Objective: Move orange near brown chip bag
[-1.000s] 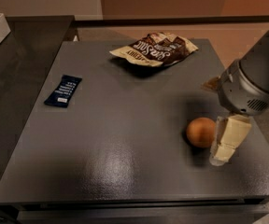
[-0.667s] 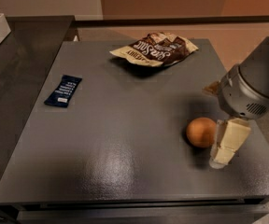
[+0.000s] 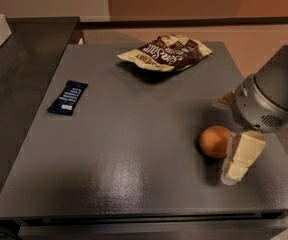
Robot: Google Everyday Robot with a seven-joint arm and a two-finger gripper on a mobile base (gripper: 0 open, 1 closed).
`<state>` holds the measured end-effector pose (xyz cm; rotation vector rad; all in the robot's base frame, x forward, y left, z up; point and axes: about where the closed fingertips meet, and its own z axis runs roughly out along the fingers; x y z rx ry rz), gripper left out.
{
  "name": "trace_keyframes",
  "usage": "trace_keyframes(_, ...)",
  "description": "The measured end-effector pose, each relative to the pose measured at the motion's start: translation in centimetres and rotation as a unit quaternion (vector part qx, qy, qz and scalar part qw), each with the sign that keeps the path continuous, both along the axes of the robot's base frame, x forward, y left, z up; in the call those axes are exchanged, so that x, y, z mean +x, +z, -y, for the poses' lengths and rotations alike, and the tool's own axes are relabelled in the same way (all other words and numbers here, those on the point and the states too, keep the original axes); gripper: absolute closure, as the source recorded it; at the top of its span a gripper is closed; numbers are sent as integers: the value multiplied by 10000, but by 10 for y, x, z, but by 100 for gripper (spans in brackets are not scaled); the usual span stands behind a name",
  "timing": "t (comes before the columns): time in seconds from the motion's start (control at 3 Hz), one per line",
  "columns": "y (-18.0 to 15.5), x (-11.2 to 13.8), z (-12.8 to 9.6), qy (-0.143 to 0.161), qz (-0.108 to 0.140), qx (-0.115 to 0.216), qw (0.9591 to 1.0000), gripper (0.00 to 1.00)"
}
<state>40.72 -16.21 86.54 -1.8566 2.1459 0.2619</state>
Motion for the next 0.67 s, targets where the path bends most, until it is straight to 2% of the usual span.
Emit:
trace_keyframes(0.33, -5, 1, -4, -52, -87, 59, 9999, 0)
trace_keyframes(0.67, -12, 6, 0, -153, -131, 27, 9998, 19)
